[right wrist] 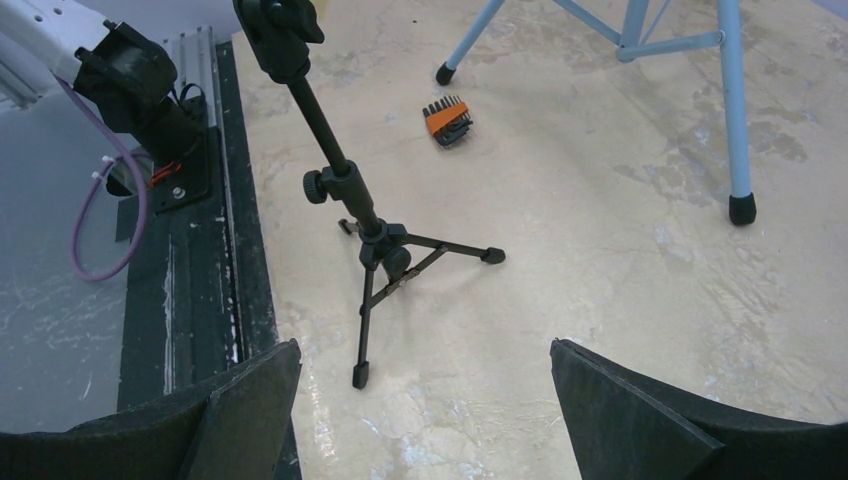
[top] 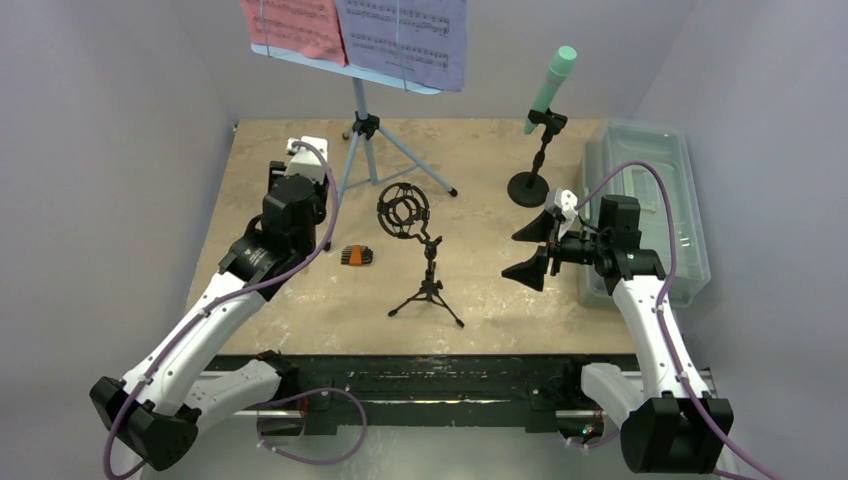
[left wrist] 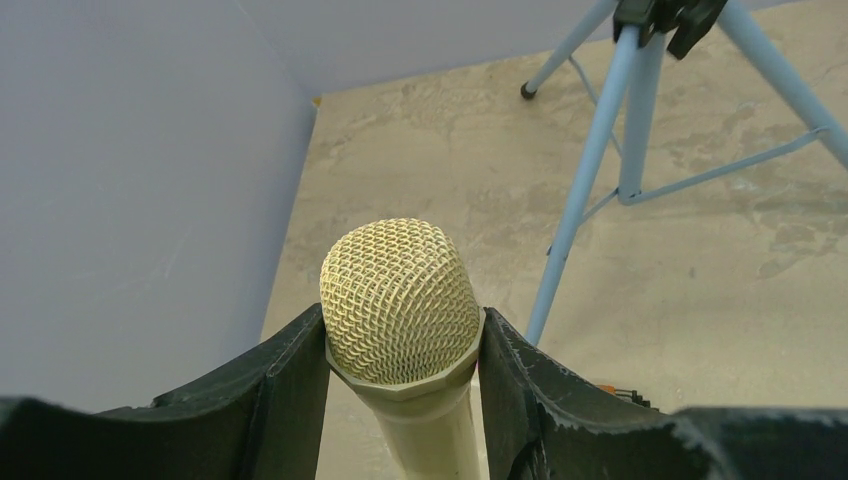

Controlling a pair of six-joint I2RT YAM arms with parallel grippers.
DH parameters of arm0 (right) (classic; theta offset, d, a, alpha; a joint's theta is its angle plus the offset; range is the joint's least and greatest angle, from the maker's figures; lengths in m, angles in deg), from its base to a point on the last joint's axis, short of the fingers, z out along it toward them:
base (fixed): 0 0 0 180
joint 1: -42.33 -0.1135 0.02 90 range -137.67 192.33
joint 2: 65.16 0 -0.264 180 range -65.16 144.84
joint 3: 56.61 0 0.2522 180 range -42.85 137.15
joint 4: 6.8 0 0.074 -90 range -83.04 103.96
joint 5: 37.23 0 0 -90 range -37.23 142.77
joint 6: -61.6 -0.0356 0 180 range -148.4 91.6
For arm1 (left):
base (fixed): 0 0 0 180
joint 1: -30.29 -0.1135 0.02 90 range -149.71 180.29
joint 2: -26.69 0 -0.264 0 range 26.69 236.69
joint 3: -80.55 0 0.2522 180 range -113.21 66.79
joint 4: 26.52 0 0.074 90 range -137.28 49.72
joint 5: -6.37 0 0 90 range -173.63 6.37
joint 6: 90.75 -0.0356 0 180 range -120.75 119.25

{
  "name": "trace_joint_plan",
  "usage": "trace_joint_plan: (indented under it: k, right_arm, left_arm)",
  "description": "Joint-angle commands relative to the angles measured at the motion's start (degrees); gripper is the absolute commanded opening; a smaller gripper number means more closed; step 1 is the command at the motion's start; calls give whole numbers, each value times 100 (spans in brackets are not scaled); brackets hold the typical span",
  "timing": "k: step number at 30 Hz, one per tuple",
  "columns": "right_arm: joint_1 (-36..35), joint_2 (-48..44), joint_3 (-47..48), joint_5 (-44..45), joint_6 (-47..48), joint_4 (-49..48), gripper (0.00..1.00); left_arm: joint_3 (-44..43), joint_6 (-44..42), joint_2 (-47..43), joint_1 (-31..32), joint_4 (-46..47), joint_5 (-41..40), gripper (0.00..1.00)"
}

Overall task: Pack up the instrument practice props
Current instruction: Place the microphone at the center of the board.

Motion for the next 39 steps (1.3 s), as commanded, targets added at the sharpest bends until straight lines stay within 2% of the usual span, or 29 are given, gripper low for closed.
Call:
trace_joint_plan:
  k: [1, 13, 30, 39]
  right_arm:
    - [-33, 11, 200, 26, 112, 13, 99]
    - [-33, -6, 208, 20, 103, 31, 99]
    - [-33, -68, 217, -9, 94, 57, 99]
    - [-40, -51, 208, -52, 85, 57, 99]
  left_arm:
    - [428, 389, 18, -524, 505, 488, 0]
    - [905, 1065, 654, -2001, 1211, 1283, 0]
    - [797, 1407, 1796, -2927, 1431, 1988, 0]
    - [445, 1703, 2774, -3501, 1443, 2645, 0]
